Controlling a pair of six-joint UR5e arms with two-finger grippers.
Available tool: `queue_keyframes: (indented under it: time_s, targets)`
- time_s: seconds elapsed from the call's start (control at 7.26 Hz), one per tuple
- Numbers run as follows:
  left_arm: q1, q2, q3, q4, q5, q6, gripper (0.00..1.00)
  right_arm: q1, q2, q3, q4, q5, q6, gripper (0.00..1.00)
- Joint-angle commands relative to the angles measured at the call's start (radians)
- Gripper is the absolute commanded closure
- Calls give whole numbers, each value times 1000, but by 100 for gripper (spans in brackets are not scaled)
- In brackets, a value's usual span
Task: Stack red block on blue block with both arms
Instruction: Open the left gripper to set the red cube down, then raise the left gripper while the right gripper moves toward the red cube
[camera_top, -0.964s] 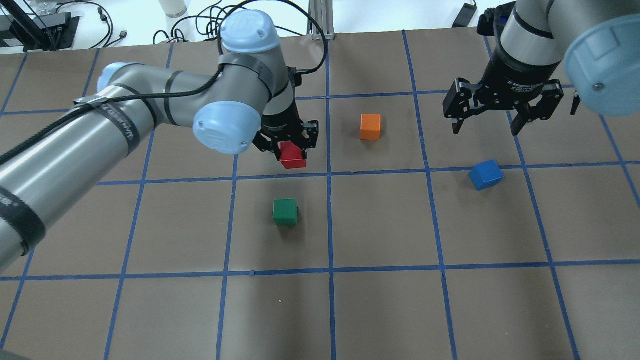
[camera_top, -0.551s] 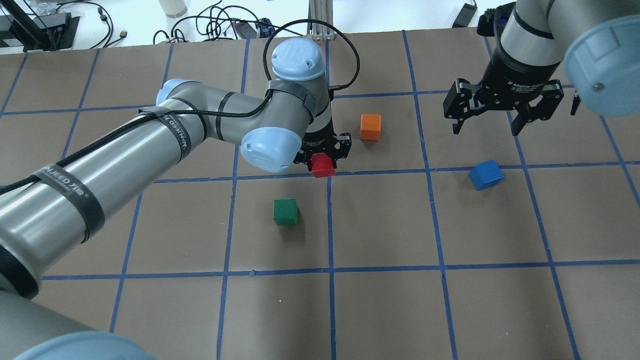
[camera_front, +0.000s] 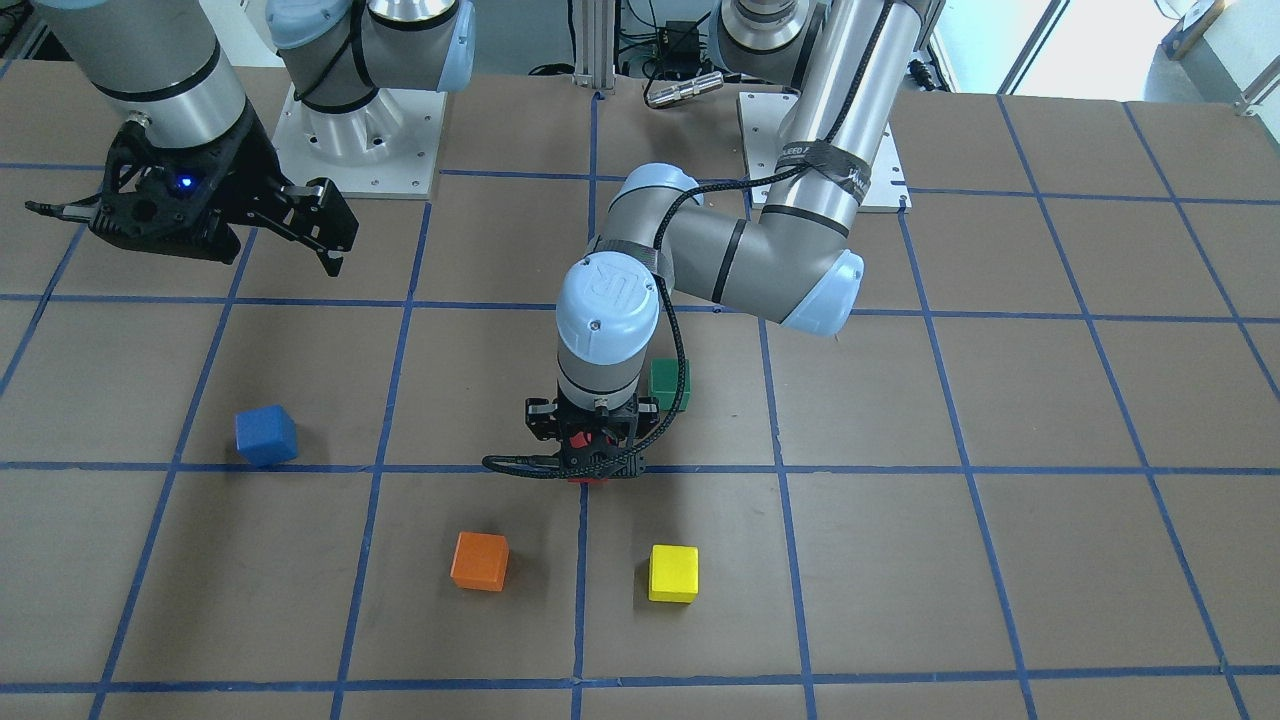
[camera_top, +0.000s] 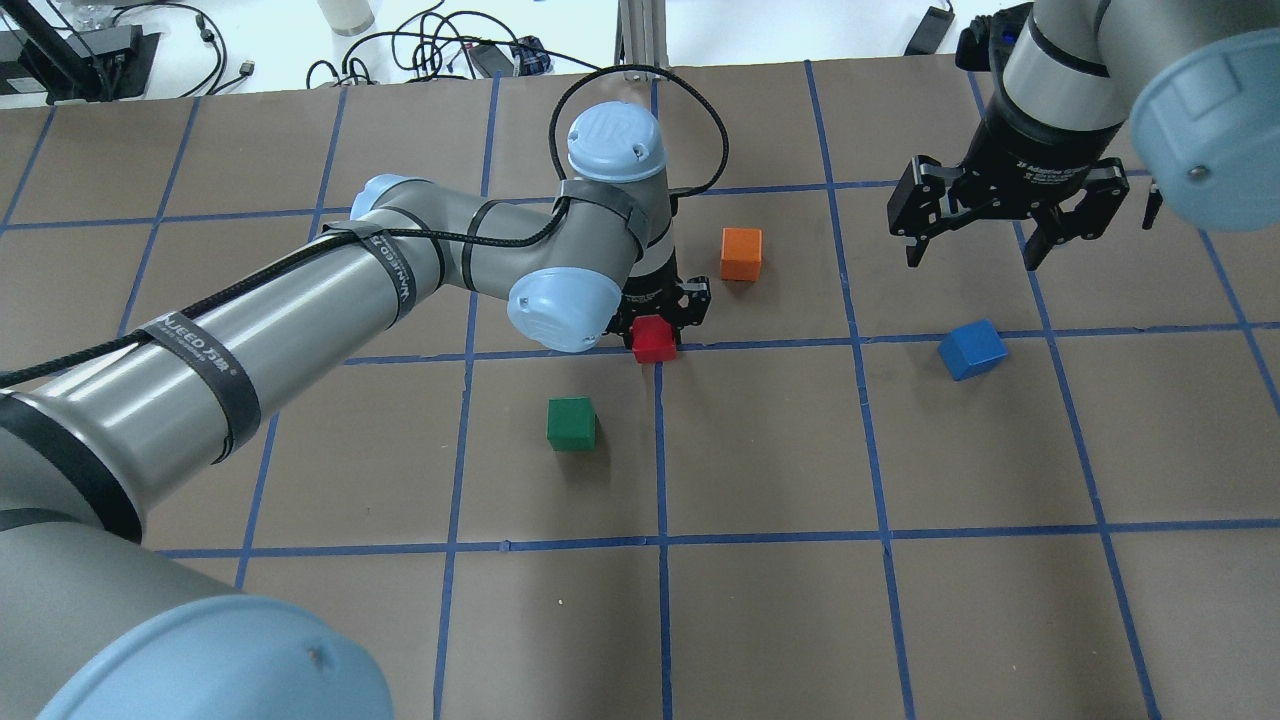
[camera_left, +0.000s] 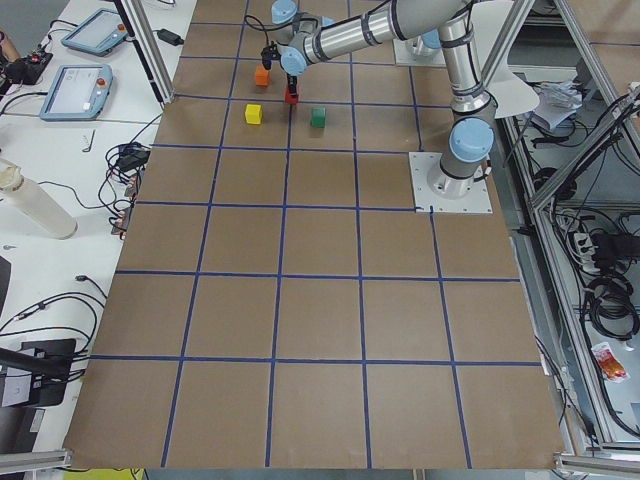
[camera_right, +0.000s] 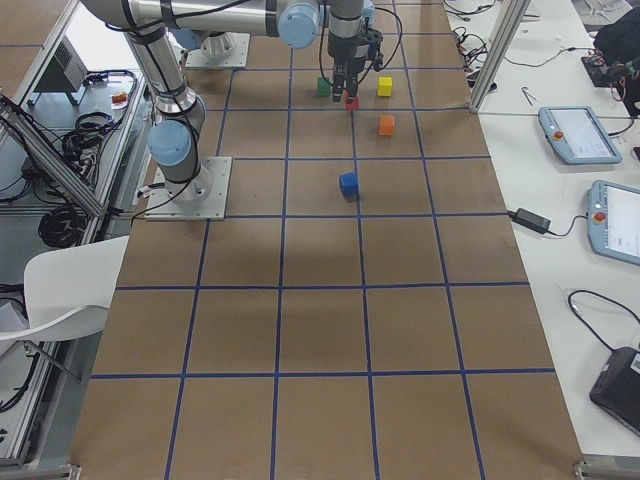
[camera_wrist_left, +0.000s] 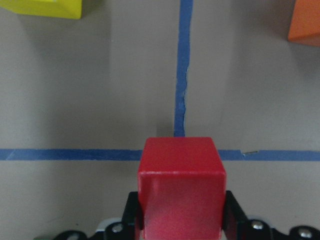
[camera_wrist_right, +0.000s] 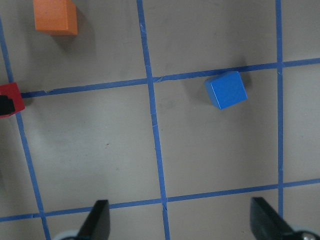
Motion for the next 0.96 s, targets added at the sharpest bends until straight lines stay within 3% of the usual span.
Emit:
queue_keyframes:
  time_s: [0.0, 0.28, 0.55, 0.83]
  targets:
    - [48, 50, 12, -26, 4, 37, 0, -2, 1, 0, -3, 2, 0, 0]
    - [209, 184, 61, -252, 7, 252, 0, -2, 1, 0, -11, 3, -3, 0]
    - [315, 334, 78, -331, 107, 432, 0, -2, 3, -2, -20, 2, 0, 0]
    - [384, 440, 76, -417, 72, 483, 0, -1, 13, 0, -12, 20, 15, 0]
